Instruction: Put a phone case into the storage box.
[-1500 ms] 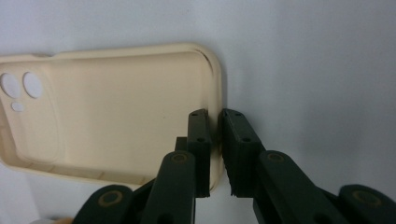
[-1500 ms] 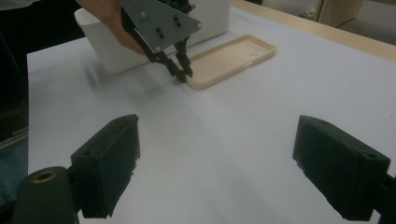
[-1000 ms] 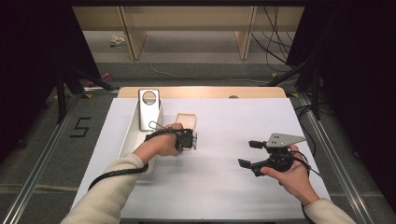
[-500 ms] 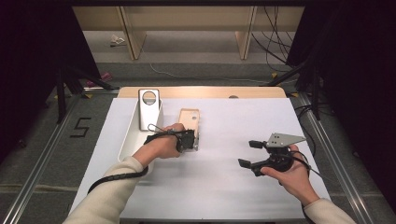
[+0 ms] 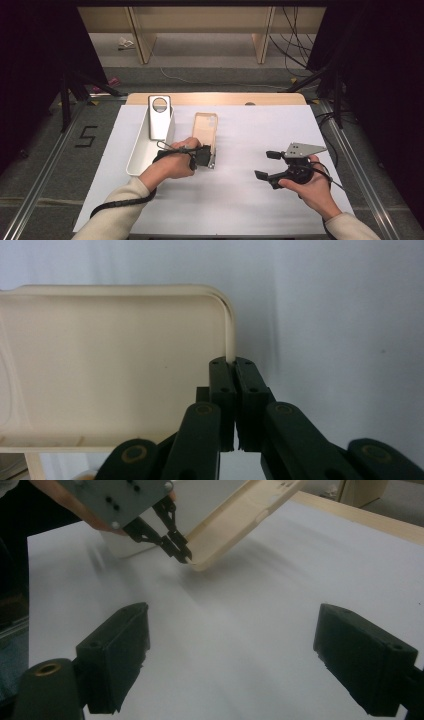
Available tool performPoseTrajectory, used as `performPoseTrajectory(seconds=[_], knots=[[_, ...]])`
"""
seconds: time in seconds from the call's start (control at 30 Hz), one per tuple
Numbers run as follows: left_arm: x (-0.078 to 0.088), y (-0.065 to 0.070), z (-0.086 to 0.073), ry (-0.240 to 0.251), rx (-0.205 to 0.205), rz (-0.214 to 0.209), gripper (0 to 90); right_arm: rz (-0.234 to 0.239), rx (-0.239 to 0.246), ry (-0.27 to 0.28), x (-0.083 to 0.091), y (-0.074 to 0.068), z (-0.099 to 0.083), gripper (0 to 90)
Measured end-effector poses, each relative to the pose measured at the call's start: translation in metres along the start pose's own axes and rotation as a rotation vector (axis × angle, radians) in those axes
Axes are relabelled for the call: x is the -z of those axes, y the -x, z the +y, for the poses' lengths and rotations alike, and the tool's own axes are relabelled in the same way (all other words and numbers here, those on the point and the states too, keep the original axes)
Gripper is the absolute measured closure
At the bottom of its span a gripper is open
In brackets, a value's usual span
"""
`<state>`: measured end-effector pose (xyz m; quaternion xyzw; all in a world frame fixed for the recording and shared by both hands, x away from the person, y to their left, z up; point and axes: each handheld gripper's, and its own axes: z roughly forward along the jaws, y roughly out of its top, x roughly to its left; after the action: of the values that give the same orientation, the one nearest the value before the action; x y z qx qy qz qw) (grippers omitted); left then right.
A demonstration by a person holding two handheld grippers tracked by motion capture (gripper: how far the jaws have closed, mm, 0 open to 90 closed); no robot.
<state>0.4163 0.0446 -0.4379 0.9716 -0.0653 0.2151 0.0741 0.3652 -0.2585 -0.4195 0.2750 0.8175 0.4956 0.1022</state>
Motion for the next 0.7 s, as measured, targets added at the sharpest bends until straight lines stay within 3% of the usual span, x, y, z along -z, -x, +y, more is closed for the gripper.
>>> performPoseTrajectory(seconds=[0.17, 0.23, 0.33, 0.4, 0.5, 0.53, 0.57, 0.7], knots=[[0.006, 0.013, 0.002, 0.033, 0.007, 0.019, 87.0, -0.001, -0.003, -0.002, -0.001, -0.001, 0.000, 15.7], [0.009, 0.017, 0.003, 0.045, -0.018, 0.039, 87.1, 0.000, -0.003, -0.002, -0.001, 0.000, 0.000, 15.7], [0.011, 0.025, 0.006, 0.059, -0.023, 0.047, 87.1, -0.001, -0.007, 0.002, -0.002, 0.000, 0.001, 15.6], [0.012, 0.032, 0.007, 0.066, -0.003, 0.033, 87.1, -0.002, -0.010, 0.003, -0.003, 0.000, 0.001, 15.6], [0.013, 0.036, 0.012, 0.079, -0.033, 0.035, 87.1, -0.002, -0.021, 0.004, -0.005, 0.001, 0.002, 15.6], [0.014, 0.039, 0.013, 0.089, -0.019, 0.030, 87.1, -0.002, -0.026, 0.006, -0.006, 0.001, 0.003, 15.6], [0.015, 0.039, 0.014, 0.096, -0.034, 0.042, 87.1, -0.002, -0.031, 0.009, -0.007, 0.002, 0.003, 15.6], [0.020, 0.044, 0.019, 0.101, -0.029, 0.042, 87.1, 0.004, -0.050, 0.020, -0.015, 0.003, 0.008, 15.8]])
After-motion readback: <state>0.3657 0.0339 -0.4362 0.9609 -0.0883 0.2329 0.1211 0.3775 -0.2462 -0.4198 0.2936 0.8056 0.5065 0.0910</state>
